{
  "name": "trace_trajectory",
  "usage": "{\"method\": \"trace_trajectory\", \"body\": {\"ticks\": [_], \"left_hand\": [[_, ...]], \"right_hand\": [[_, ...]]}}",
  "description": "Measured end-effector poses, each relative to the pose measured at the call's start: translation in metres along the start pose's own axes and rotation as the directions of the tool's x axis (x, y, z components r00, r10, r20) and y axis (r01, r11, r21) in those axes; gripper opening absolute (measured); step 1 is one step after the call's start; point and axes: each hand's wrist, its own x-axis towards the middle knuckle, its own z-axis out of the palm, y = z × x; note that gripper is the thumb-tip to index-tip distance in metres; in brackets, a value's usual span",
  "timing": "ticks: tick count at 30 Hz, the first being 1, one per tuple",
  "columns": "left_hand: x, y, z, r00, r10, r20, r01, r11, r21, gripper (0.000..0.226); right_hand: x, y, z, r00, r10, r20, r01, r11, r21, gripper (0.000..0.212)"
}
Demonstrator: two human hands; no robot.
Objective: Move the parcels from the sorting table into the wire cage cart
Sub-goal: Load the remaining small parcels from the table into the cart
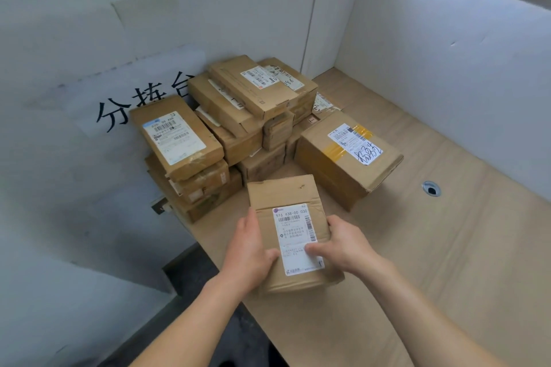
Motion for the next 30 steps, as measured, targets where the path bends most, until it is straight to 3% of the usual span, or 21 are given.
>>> {"method": "trace_trajectory", "body": {"ticks": [6, 12, 17, 19, 22, 26, 30], "left_hand": [[-0.032, -0.028, -0.002, 1.000, -0.015, 0.021, 0.016, 0.998, -0.054, 0.077], [-0.070, -0.050, -0.004, 1.000, -0.019, 0.014, 0.021, 0.992, -0.123, 0.060], [-0.112, -0.061, -0.012, 0.996, -0.078, -0.031, 0.071, 0.983, -0.169, 0.061], [-0.134, -0.065, -0.014, 0.987, -0.146, -0.073, 0.129, 0.973, -0.191, 0.072], [-0.167, -0.075, -0.012, 0.961, -0.224, -0.160, 0.184, 0.956, -0.230, 0.078], [-0.220, -0.085, -0.004, 0.899, -0.357, -0.253, 0.254, 0.897, -0.361, 0.057], [-0.275, -0.103, 0.000, 0.787, -0.516, -0.338, 0.346, 0.823, -0.450, 0.076]], "right_hand": [[-0.040, 0.004, 0.029, 0.999, 0.046, -0.009, -0.044, 0.986, 0.161, 0.046], [-0.066, 0.005, 0.054, 0.998, 0.016, 0.059, -0.028, 0.977, 0.209, 0.053], [-0.079, -0.001, 0.074, 0.989, -0.070, 0.128, 0.036, 0.967, 0.252, 0.048], [-0.083, -0.007, 0.081, 0.977, -0.140, 0.159, 0.099, 0.966, 0.240, 0.046], [-0.095, -0.014, 0.094, 0.952, -0.225, 0.208, 0.179, 0.959, 0.221, 0.045], [-0.113, -0.023, 0.113, 0.900, -0.343, 0.267, 0.306, 0.936, 0.172, 0.042], [-0.140, -0.043, 0.138, 0.803, -0.455, 0.384, 0.446, 0.887, 0.118, 0.043]]}}
